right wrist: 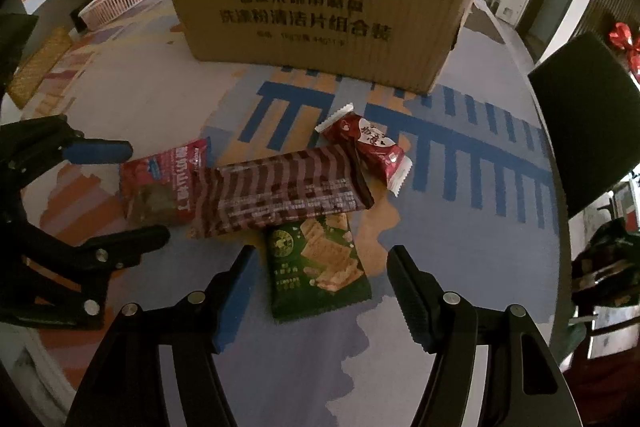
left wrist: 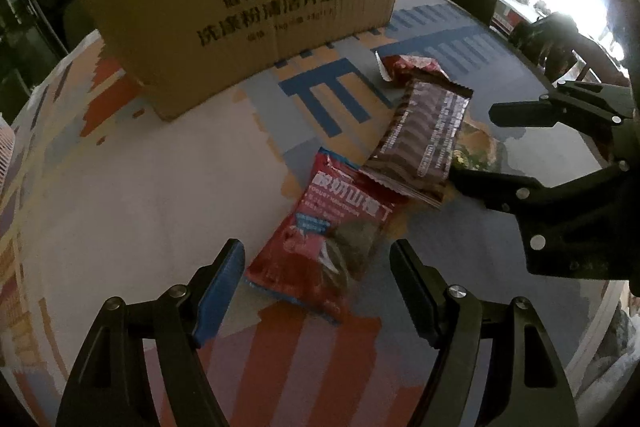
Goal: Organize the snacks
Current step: 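Grasp the red hawthorn bag with the left tool while the right tool grasps the green cracker packet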
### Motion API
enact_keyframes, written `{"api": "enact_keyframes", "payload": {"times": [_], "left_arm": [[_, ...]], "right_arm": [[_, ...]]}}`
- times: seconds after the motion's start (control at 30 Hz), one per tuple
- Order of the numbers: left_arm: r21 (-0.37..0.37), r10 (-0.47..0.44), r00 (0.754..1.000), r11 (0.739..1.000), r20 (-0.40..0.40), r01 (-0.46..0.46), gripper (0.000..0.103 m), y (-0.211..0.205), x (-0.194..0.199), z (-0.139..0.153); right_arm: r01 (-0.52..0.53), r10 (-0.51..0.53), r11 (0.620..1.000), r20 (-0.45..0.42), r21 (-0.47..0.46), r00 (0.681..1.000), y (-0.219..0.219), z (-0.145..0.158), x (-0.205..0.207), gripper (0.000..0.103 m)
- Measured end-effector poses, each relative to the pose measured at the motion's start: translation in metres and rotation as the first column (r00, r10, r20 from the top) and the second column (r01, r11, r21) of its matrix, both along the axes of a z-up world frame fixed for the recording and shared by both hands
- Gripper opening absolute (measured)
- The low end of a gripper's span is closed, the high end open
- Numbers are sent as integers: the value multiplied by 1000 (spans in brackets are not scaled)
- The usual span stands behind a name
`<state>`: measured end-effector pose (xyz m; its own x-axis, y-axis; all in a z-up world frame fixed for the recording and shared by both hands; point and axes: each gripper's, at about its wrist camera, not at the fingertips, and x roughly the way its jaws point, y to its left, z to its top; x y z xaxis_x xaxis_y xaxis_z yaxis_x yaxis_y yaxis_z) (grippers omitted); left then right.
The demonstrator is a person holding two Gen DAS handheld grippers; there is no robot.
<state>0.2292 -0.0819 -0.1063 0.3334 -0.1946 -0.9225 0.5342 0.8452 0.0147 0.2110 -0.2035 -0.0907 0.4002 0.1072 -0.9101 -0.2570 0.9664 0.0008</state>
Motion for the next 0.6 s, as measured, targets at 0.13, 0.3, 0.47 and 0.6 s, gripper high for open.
{"api": "enact_keyframes", "payload": {"times": [0.13, 0.3, 0.47, 0.6], "left_arm": [[-22, 21, 1000, 1000, -17, -21, 74, 2, 7, -3], [-48, 56, 998, 997, -13, -57, 69, 1, 12, -3], [-90, 103, 995, 991, -20, -104, 46, 4, 13, 2], [-134, 142, 988, 980, -55, -148, 41, 10, 12, 3]], "right_arm": [[7, -7, 1000, -11, 11, 1000, 0, -4, 5, 66], [23, -23, 999, -19, 32, 1000, 1, -9, 11, 64], [34, -33, 998, -5, 49, 999, 3, -8, 15, 48], [41, -41, 997, -8, 69, 999, -2, -6, 12, 43]]}}
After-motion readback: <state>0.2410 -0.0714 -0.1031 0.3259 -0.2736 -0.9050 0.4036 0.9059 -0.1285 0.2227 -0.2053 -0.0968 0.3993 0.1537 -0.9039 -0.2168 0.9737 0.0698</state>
